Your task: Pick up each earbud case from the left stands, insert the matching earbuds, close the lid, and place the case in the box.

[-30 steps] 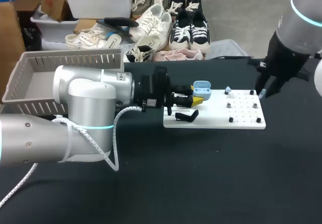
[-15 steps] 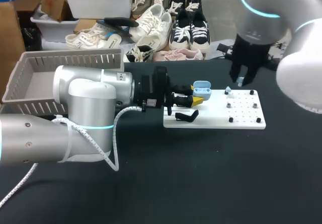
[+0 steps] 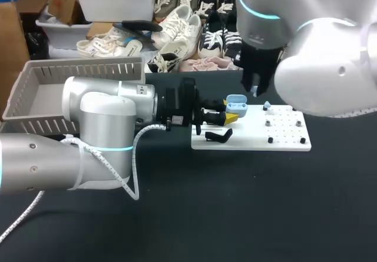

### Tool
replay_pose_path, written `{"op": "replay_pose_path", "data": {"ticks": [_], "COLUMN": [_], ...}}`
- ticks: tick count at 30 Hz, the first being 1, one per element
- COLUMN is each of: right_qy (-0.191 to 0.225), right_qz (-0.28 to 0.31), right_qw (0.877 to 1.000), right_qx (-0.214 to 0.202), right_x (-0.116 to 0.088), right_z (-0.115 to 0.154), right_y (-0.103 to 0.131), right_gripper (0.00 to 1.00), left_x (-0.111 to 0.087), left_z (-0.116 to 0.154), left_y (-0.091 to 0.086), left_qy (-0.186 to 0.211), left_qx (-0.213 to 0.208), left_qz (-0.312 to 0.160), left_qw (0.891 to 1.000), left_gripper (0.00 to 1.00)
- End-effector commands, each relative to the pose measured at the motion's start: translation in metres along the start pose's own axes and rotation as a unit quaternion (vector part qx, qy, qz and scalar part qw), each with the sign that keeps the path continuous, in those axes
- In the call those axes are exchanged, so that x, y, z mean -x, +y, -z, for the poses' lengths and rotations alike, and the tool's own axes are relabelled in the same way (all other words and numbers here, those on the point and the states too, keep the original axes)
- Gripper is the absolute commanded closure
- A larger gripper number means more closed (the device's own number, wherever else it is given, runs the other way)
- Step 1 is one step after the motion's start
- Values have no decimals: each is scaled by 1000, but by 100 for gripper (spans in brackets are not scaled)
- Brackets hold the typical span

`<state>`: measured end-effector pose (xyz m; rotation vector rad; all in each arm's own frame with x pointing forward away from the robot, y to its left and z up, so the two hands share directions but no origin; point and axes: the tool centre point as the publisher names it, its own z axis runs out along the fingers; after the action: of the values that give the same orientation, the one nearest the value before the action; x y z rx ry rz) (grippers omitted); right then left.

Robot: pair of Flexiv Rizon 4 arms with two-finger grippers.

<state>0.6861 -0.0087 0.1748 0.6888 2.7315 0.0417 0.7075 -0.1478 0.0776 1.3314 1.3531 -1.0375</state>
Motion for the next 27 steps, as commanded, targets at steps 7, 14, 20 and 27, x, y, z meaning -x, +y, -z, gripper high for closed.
{"op": "replay_pose_path", "data": {"ticks": [7, 14, 20, 27], "right_qy": [10, 15, 22, 25], "right_qz": [10, 10, 11, 11], "right_qw": [999, 999, 999, 999], "right_qx": [-39, -39, -40, -40], "right_x": [-4, -10, -13, -13], "right_z": [-10, -16, -25, -28], "right_y": [19, 18, 19, 21], "right_gripper": [100, 100, 100, 100], "left_x": [0, 0, 0, 0], "left_z": [0, 0, 0, 0], "left_y": [-2, -2, -2, -2], "left_qy": [-1, -1, -1, -1], "left_qx": [4, 4, 4, 4], "left_qz": [-1, -1, -1, -1], "left_qw": [1000, 1000, 1000, 1000], "left_gripper": [100, 100, 100, 100]}}
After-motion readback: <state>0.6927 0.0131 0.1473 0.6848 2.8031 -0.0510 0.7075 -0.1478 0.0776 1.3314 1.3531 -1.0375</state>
